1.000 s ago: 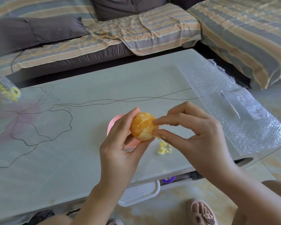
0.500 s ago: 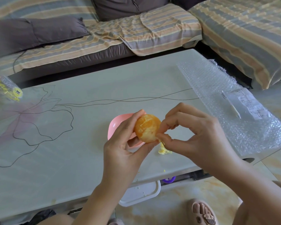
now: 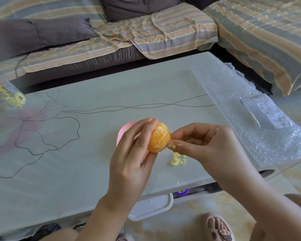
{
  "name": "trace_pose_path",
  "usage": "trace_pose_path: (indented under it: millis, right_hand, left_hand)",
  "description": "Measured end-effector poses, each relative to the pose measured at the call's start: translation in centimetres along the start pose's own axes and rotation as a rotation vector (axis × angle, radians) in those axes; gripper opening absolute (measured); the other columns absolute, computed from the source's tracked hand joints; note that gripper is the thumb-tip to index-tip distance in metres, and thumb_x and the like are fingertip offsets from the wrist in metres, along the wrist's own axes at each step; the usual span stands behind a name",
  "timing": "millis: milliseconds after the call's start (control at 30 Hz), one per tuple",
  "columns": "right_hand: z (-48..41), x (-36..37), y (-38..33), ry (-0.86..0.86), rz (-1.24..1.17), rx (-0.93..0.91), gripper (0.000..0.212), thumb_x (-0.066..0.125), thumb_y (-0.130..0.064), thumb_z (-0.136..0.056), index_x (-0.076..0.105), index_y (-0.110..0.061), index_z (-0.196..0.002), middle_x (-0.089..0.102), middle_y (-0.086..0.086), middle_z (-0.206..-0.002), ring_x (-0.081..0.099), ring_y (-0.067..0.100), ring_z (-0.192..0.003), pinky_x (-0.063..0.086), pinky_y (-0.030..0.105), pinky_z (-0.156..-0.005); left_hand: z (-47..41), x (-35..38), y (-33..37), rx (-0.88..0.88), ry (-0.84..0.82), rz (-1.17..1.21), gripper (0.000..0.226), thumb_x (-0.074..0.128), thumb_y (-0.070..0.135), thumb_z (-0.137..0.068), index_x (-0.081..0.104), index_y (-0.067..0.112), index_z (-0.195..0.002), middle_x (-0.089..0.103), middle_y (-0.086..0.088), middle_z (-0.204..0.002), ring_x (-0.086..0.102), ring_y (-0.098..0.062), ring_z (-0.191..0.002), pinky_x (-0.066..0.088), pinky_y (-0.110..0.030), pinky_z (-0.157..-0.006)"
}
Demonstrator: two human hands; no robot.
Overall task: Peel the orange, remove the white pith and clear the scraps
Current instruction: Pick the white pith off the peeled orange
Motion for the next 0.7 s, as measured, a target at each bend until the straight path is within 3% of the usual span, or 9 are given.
trace_pose_path:
  millis: [167, 567, 700]
  right_hand:
    - [-0.18, 0.12, 0.24, -0.108, -0.103, 0.126, 0.005, 0.077, -0.012, -0.065, 0.073, -0.009, -0.068, 0.067, 0.007, -0.062, 0.06, 0.012, -0.057, 0.051, 0.019, -0.061]
    - [-0.06, 0.38, 0.4, -0.02, -0.046, 0.103, 0.021, 0.067, -0.002, -0.073, 0.069, -0.016, -0.058, 0.061, 0.001, -0.053, 0.054, 0.012, -0.053, 0.045, 0.026, -0.061]
    - [-0.03, 0.45, 0.32, 0.033, -0.061, 0.048, 0.016, 0.069, -0.003, -0.071, 0.069, -0.013, -0.059, 0.064, 0.002, -0.054, 0.056, 0.013, -0.053, 0.047, 0.027, -0.061]
  left_hand:
    - [0.17, 0.08, 0.1, 0.055, -0.016, -0.055, 0.051, 0.072, 0.001, -0.082, 0.049, 0.008, -0.126, 0.052, -0.005, -0.124, 0.056, -0.017, -0.113, 0.046, -0.024, -0.098]
    - [0.3, 0.71, 0.27, 0.047, -0.014, -0.027, 0.058, 0.076, -0.004, -0.076, 0.05, 0.004, -0.126, 0.053, -0.007, -0.123, 0.053, -0.016, -0.117, 0.047, -0.025, -0.098]
    - [0.22, 0.74, 0.19, 0.036, 0.002, -0.03, 0.058, 0.077, -0.005, -0.074, 0.051, 0.004, -0.126, 0.054, -0.008, -0.12, 0.056, -0.017, -0.114, 0.046, -0.024, -0.097]
Point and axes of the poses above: each hand's wrist, its own z-axis away from the middle knuckle, its own x-axis out of the palm, y = z × x, the point moved 4 cm from there along -z, towards the middle knuckle
